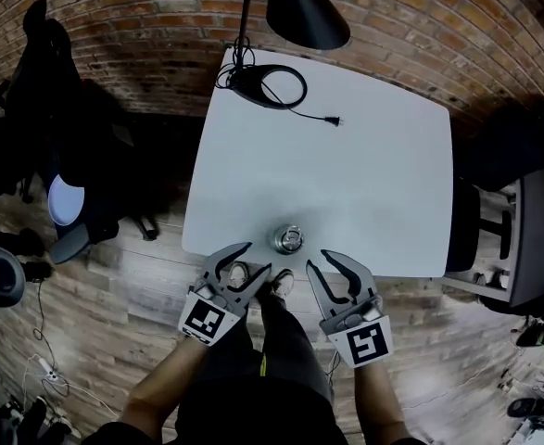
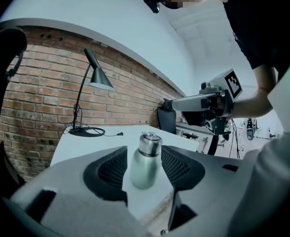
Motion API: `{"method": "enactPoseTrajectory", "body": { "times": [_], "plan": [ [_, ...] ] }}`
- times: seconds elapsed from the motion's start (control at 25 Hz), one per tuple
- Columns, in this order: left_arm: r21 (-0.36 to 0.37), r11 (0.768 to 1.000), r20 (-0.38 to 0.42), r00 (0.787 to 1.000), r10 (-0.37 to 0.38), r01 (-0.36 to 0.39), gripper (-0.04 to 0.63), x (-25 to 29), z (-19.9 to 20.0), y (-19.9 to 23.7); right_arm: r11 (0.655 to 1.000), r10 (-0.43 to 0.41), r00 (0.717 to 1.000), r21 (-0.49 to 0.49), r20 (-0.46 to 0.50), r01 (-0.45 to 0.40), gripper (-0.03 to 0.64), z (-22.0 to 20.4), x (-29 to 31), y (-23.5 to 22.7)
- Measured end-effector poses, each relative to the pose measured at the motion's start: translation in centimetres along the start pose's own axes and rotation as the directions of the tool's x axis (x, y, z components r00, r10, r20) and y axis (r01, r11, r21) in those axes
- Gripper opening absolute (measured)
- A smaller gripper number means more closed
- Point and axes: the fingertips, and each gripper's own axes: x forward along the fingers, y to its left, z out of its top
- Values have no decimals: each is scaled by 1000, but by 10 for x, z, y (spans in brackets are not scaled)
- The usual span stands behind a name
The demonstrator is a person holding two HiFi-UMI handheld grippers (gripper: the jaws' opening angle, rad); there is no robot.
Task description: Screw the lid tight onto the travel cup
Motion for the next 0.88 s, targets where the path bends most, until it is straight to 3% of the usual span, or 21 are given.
{"method": "enactPoseTrajectory", "body": {
  "times": [0.36, 0.48, 0.68, 0.88],
  "plan": [
    [21, 988, -11, 988, -151, 152, 334, 48, -40, -9, 979, 201, 979, 30, -38, -200, 243, -41, 30, 3],
    [-21, 987, 15, 987, -158, 158, 342, 60, -36, -10, 966, 257, 965, 29, -48, -256, 264, -51, 36, 4],
    [51, 976, 9, 978, -210, 210, 347, 73, -43, -14, 944, 331, 942, 22, -47, -331, 274, -64, 51, 10],
    [46, 977, 32, 977, -211, 209, 347, 82, -40, -13, 910, 415, 909, -8, -49, -415, 279, -70, 64, 15]
  ]
}}
